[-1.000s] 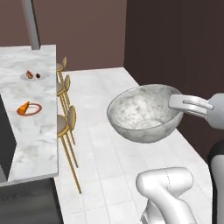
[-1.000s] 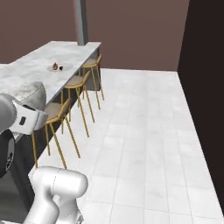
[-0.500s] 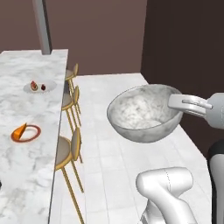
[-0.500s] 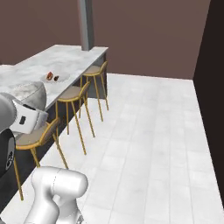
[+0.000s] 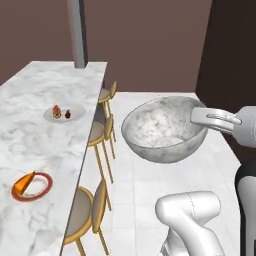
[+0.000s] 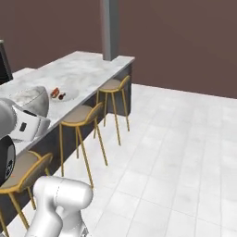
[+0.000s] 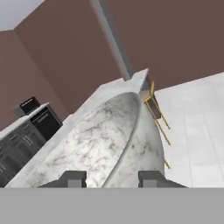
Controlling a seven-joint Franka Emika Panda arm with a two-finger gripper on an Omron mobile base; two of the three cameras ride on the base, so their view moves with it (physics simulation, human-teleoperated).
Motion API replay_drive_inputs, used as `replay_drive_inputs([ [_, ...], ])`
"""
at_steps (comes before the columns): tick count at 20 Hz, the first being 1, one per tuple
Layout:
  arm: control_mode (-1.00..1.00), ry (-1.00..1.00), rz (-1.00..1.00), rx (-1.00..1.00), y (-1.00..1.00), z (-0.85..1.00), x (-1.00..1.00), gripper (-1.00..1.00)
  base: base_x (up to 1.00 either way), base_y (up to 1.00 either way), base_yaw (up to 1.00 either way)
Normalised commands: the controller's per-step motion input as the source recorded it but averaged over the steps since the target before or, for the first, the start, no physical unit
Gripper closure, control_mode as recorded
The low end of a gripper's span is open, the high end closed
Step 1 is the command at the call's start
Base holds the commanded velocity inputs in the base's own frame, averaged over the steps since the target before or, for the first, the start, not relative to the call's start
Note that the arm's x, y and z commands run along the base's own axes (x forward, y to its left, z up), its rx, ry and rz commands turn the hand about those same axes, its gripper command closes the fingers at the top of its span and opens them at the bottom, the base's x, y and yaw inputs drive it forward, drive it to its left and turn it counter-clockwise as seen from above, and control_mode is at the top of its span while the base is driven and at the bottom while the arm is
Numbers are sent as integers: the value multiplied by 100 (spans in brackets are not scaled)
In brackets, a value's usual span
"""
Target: Take the smaller bowl and place it next to the appetizer plate on the dining counter , and place the larger bowl next to the plate with cooked food.
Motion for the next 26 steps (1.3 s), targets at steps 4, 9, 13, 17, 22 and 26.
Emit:
replay_drive_inputs([
  [4, 100, 0, 0, 0, 0, 0, 0, 100, 100, -34, 33],
  [9, 100, 0, 0, 0, 0, 0, 0, 100, 100, -29, 35],
  [13, 100, 0, 0, 0, 0, 0, 0, 100, 100, -26, 33],
  [17, 100, 0, 0, 0, 0, 0, 0, 100, 100, -31, 35],
  [22, 100, 0, 0, 0, 0, 0, 0, 100, 100, -28, 36],
  [26, 100, 0, 0, 0, 0, 0, 0, 100, 100, -16, 36],
])
